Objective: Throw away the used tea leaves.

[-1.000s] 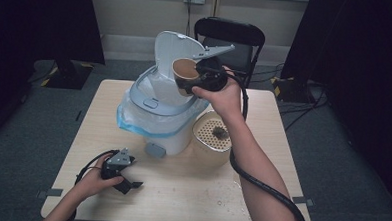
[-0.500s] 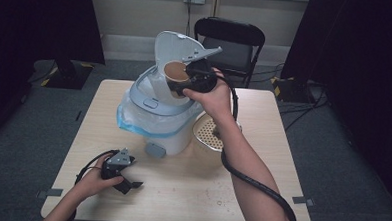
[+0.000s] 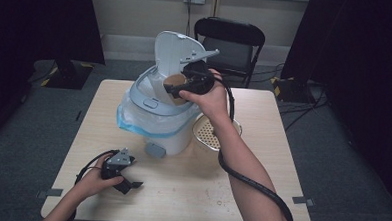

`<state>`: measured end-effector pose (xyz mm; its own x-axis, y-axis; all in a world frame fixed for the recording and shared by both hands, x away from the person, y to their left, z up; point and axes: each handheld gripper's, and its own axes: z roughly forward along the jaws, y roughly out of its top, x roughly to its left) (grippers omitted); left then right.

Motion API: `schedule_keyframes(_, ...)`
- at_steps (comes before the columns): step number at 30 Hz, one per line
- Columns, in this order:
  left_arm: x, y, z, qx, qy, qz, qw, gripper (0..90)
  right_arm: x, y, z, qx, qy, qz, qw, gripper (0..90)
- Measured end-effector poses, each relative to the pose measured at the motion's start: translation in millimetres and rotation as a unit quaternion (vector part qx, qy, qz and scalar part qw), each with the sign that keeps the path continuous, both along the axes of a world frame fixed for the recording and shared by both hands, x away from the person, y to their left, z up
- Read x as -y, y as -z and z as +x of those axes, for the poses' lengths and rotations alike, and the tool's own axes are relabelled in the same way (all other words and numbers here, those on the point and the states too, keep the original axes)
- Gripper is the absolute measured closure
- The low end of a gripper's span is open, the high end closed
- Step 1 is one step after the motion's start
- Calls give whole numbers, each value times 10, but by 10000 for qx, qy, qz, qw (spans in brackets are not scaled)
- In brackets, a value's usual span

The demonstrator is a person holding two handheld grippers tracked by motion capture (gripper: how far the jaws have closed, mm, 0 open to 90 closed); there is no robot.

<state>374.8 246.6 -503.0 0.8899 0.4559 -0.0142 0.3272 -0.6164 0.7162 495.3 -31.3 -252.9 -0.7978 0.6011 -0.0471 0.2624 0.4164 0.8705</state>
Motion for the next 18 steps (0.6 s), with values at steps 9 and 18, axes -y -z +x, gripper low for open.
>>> schedule_keyframes(9, 0, 0, -1, -2, -2, 0, 10000, 0, 144, -43, -45, 35, 31, 47, 10000, 241)
schedule_keyframes(18, -1, -1, 1, 18, 1, 6, 10000, 0, 324, -75, -100, 53, 122, 7, 9999, 237)
